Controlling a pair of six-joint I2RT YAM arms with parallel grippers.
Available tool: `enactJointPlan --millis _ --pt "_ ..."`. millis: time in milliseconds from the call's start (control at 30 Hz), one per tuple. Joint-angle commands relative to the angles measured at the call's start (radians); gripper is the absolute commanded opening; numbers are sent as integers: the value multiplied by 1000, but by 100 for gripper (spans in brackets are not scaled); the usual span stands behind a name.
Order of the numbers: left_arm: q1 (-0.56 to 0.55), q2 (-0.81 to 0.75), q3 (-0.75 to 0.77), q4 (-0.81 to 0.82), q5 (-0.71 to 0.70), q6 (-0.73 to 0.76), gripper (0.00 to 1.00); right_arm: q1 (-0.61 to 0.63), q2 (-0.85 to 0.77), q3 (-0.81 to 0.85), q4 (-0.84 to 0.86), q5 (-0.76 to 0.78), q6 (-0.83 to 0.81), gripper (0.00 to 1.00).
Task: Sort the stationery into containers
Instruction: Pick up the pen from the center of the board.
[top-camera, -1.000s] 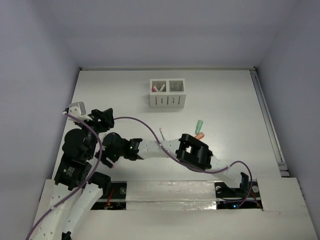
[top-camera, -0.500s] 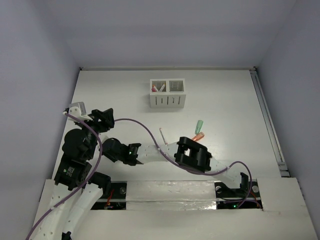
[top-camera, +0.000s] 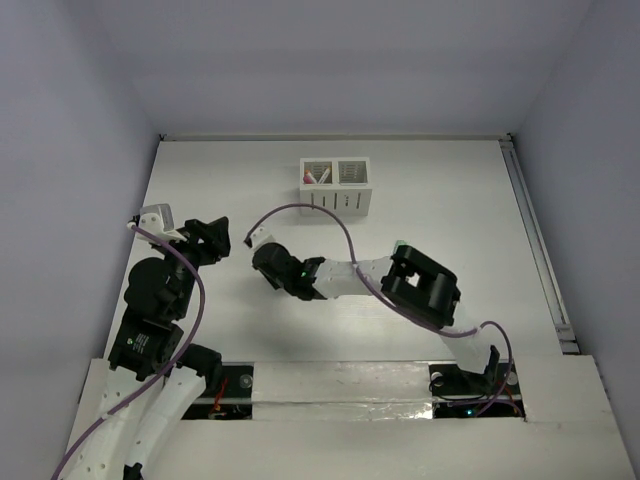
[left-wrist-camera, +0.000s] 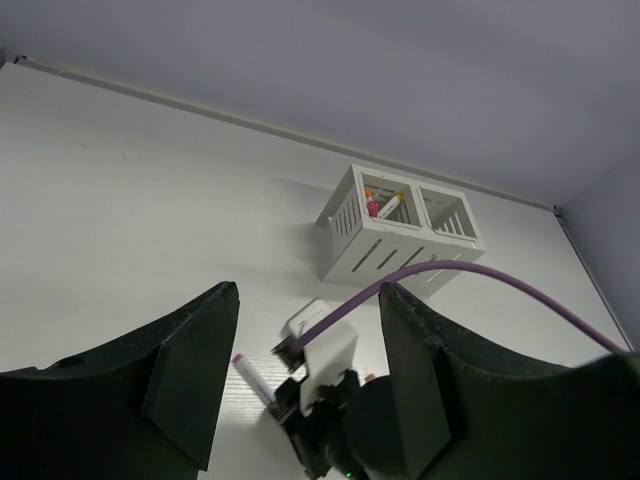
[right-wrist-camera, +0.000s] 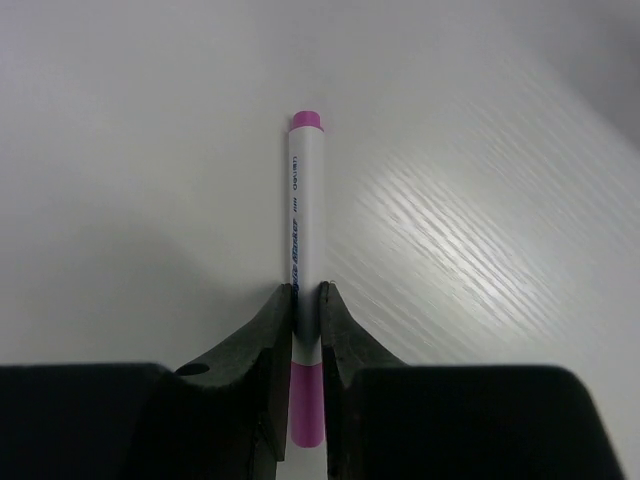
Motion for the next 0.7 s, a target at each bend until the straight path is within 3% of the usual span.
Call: enactJointPlan --millis 0,133,300,667 --pt "4 7 10 64 19 14 55 -32 -70 -110 -16 3 85 0" --pt "-5 11 10 64 21 15 55 -66 -156 -202 123 -82 134 0" --pt "-5 14 8 65 27 15 55 -98 -248 -267 202 -80 170 0" --pt "-14 20 7 67 36 18 55 -224 -412 -284 383 -130 187 0"
